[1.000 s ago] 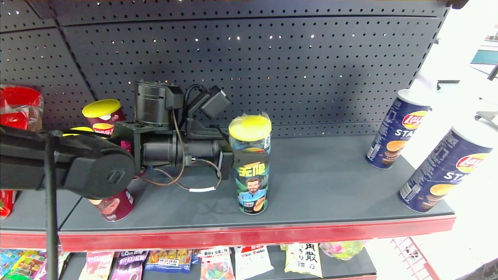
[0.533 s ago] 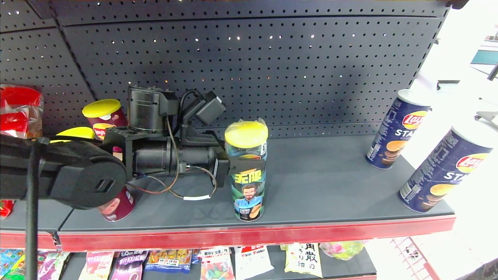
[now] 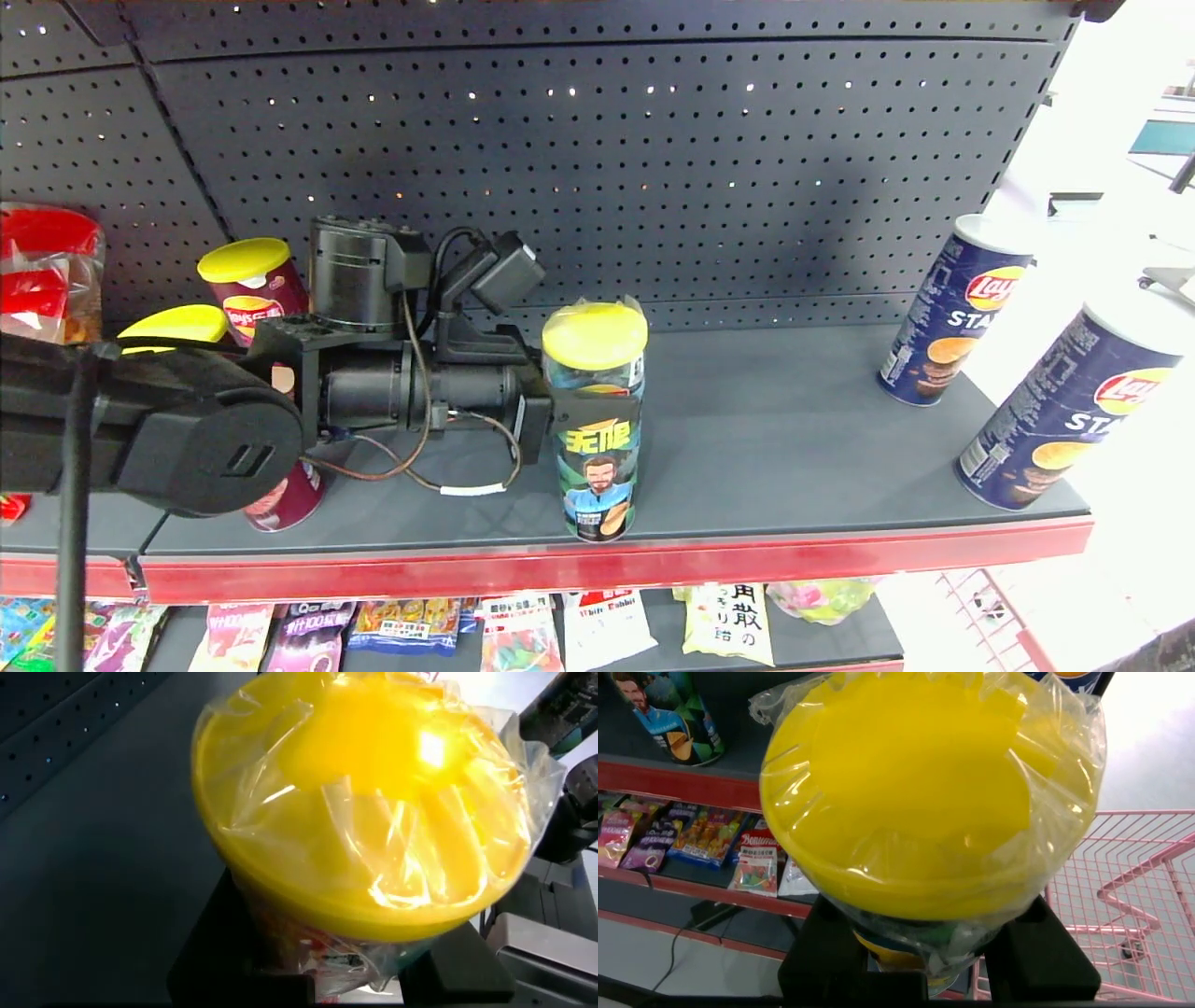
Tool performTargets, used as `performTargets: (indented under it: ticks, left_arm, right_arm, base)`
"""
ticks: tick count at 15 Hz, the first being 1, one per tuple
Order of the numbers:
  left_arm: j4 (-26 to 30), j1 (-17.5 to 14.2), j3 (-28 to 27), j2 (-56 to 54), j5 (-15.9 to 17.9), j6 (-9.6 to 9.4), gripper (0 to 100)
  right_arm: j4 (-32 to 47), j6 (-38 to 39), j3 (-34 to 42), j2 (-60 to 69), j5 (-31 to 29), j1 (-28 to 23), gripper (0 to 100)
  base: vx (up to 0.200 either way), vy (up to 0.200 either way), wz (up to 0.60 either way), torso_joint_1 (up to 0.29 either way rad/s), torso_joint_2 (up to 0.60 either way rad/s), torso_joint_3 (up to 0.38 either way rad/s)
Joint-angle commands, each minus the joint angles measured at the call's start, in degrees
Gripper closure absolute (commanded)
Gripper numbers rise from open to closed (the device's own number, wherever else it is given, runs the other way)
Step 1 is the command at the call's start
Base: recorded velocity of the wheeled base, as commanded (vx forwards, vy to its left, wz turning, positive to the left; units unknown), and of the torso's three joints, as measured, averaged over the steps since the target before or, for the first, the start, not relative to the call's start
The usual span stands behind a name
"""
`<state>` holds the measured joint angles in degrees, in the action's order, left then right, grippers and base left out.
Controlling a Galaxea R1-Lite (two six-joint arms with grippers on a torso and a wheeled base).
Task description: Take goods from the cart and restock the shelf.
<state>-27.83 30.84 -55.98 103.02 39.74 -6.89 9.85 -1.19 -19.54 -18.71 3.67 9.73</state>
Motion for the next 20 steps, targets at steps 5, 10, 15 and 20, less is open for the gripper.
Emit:
performTargets:
  ticks: [5, 10, 15, 20]
  left_arm:
    - [-1.0, 0.1, 1.3, 0.0, 0.2, -0.06, 0]
    - [-4.2, 0.0, 3.3, -0.7, -0.2, -0.06, 0]
    - [-4.3, -0.5, 10.0, -8.0, -0.3, 0.30, 0]
    - [-4.2, -2.0, 18.0, -17.2, -0.3, 0.38, 0]
  right_arm:
    - [0.0, 0.0, 0.0, -0.1, 0.0, 0.0, 100]
    - [0.0, 0.0, 0.0, -0.4, 0.1, 0.1, 100]
    - [-0.1, -0.1, -3.7, -5.9, 1.9, 0.8, 100]
    - [-0.1, -0.2, -9.2, -14.4, 6.8, 4.0, 100]
  base:
    - [0.000, 0.000, 0.00, 0.000, 0.00, 0.000]
    - [0.000, 0.000, 0.00, 0.000, 0.00, 0.000]
    - [0.000, 0.000, 0.00, 0.000, 0.00, 0.000]
    - [0.000, 0.000, 0.00, 0.000, 0.00, 0.000]
